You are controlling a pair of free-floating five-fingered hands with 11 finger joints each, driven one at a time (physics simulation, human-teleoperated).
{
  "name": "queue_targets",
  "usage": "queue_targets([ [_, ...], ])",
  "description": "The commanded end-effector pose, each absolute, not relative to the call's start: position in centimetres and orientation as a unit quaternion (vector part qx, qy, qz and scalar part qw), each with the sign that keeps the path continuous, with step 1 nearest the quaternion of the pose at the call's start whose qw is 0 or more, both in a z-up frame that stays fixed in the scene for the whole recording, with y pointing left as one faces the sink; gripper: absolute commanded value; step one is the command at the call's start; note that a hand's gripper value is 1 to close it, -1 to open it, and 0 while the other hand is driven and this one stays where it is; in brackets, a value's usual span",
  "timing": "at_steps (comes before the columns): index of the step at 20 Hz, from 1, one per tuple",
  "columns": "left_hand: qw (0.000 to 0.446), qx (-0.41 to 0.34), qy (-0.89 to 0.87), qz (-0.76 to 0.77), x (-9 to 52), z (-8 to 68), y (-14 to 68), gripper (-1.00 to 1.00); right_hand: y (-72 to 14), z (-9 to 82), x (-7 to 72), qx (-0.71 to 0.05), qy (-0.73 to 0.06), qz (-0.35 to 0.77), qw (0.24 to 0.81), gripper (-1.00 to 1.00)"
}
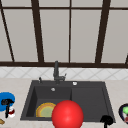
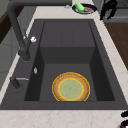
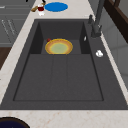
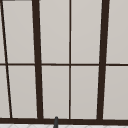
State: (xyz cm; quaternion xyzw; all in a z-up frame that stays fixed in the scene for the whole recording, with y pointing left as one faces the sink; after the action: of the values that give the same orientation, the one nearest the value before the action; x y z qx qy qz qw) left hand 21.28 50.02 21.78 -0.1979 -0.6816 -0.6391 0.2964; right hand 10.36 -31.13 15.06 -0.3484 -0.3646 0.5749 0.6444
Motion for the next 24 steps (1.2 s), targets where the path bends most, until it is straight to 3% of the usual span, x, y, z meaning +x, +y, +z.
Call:
queue_targets([
  [1,0.308,-0.210,-0.691,-0.620,22.9,19.1,50.1,-1.00,-31.1,15.1,10.4,-0.348,-0.365,0.575,0.644,0.00],
  [17,0.307,-0.226,-0.695,-0.609,27.7,11.5,53.8,-1.00,-31.1,15.1,10.4,-0.348,-0.365,0.575,0.644,0.00],
  [24,0.325,-0.260,-0.685,-0.599,28.2,11.9,54.3,-1.00,-31.1,15.1,10.4,-0.348,-0.365,0.575,0.644,0.00],
])
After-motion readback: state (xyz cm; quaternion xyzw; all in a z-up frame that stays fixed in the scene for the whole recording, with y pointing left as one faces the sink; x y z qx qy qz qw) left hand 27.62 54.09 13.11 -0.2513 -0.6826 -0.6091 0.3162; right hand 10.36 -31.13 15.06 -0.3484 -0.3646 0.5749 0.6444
